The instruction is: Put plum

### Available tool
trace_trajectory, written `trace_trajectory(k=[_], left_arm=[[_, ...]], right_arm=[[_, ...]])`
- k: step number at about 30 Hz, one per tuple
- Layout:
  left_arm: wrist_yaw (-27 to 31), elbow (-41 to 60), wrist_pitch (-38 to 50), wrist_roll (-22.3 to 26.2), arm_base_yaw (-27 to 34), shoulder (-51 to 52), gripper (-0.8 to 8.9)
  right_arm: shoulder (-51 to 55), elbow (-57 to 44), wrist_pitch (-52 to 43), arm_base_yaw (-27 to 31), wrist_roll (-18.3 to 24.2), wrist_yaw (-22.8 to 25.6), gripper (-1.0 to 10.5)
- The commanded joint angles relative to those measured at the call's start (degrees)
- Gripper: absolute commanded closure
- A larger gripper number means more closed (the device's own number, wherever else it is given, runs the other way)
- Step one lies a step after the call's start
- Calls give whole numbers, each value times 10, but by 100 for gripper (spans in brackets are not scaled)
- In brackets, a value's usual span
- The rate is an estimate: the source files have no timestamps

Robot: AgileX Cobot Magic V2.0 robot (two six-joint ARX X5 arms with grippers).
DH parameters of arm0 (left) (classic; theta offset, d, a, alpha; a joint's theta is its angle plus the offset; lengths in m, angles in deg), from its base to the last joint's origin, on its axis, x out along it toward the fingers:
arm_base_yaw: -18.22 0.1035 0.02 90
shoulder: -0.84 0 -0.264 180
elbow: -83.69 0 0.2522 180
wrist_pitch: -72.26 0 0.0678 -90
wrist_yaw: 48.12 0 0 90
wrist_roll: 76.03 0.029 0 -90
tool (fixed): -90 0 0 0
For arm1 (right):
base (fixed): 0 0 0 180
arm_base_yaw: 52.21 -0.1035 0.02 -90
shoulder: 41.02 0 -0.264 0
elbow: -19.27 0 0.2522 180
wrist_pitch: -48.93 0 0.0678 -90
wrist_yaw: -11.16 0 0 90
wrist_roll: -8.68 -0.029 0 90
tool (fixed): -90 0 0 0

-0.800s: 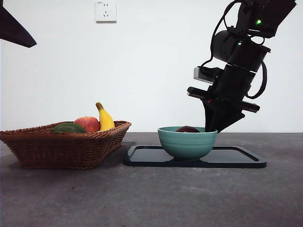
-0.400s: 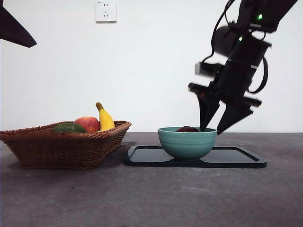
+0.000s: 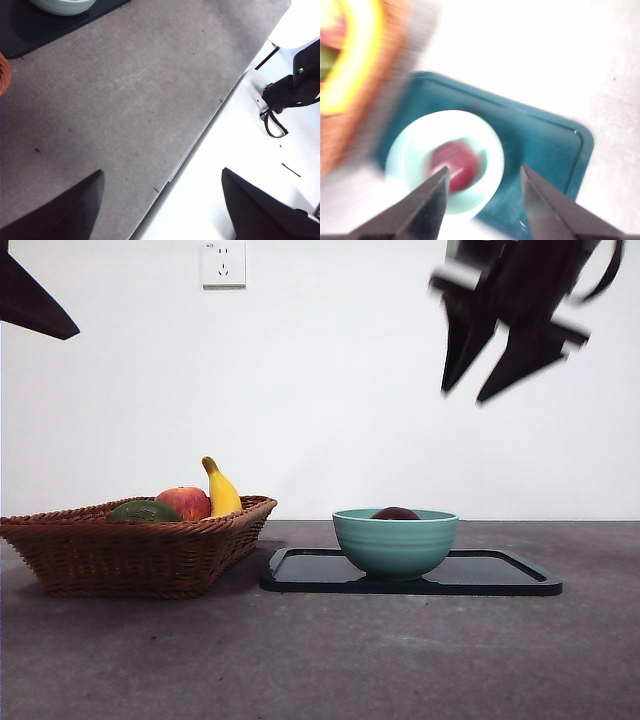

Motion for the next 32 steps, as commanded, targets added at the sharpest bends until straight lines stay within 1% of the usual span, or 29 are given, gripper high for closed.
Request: trace_trajectory(k=[1,5,8,9,16,21,23,27,32], left_arm=[[-3,-7,3,7,-3,-3,439],[-3,-7,4,7,-3,-3,439],[-3,-7,4,7,-3,-3,440],[-3,-7,4,7,-3,-3,440],[-3,-7,5,7,-3,-3,440],[-3,-7,5,7,-3,-3,440],[-3,-7,5,7,-3,-3,440],[-3,-7,5,7,-3,-3,440],[-3,-7,5,7,-3,-3,440]], right_arm=[[37,14,30,-5,7,-6,719],[98,11,98,-6,10,-7,719],[138,-3,116,-7,10,-25,719],[155,-14,116,-8,10,-32,719],[258,-118,110,-27,10,-34,719],[337,-212,100,-53,10,-61,719],[367,-246,100,-65,9,-62,719],[419,-299,100,-85,6,-62,719],[475,-336,99,-97,2,-65,719]])
